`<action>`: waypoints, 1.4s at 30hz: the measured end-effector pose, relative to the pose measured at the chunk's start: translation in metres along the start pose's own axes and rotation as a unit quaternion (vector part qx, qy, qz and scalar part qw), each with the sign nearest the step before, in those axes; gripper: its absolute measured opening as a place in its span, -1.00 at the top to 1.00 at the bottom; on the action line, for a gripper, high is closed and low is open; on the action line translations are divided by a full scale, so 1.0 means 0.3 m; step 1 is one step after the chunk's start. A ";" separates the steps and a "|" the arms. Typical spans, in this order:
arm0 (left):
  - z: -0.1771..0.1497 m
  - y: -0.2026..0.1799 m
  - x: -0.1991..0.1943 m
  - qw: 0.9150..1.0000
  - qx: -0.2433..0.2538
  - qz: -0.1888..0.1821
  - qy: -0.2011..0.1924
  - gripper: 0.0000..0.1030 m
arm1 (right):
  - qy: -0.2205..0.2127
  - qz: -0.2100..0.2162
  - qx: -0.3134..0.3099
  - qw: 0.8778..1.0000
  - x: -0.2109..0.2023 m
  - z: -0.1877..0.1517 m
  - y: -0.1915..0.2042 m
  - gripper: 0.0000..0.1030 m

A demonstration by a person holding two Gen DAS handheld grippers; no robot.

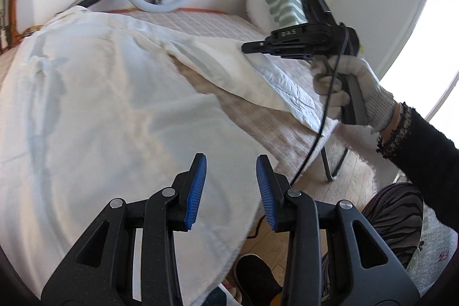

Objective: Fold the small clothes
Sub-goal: 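Fold the held sleeve across the shirt back with the right tool, release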

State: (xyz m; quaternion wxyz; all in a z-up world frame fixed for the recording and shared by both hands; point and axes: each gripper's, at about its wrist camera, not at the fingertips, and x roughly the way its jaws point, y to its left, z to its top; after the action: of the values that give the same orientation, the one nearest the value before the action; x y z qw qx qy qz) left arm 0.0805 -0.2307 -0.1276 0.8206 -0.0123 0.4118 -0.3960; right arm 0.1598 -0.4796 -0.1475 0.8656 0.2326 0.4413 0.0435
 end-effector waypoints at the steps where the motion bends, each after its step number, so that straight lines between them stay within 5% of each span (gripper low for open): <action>1: -0.001 0.013 -0.013 1.000 -0.004 0.002 -0.004 0.29 | -0.003 0.000 -0.005 1.000 -0.002 0.006 0.029 0.99; 11: -0.044 0.117 -0.130 0.999 -0.035 0.026 -0.030 0.29 | -0.018 0.018 -0.073 0.997 0.044 0.028 0.360 0.99; 21: -0.079 0.233 -0.234 0.995 -0.070 0.054 -0.052 0.29 | 0.057 0.005 -0.144 0.988 0.288 -0.069 0.573 0.89; 24: -0.085 0.258 -0.253 0.993 -0.082 0.059 -0.055 0.29 | 0.081 0.023 -0.140 0.987 0.311 -0.098 0.568 0.58; 28: -0.086 0.267 -0.263 0.993 -0.086 0.063 -0.060 0.29 | 0.065 0.039 -0.140 0.987 0.241 -0.119 0.555 0.44; 32: -0.082 0.259 -0.253 0.993 -0.088 0.058 -0.061 0.29 | 0.026 0.039 -0.101 0.994 0.128 -0.135 0.465 0.08; 42: -0.058 0.197 -0.160 0.995 -0.075 0.047 -0.043 0.29 | -0.005 -0.068 0.026 0.997 0.023 -0.178 0.059 0.07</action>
State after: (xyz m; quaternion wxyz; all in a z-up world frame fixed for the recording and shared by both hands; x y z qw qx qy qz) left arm 0.0898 -0.1531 -0.1275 0.8523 -0.0714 0.4047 -0.3237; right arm 0.1245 -0.4424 -0.1717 0.8621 0.2249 0.4531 -0.0286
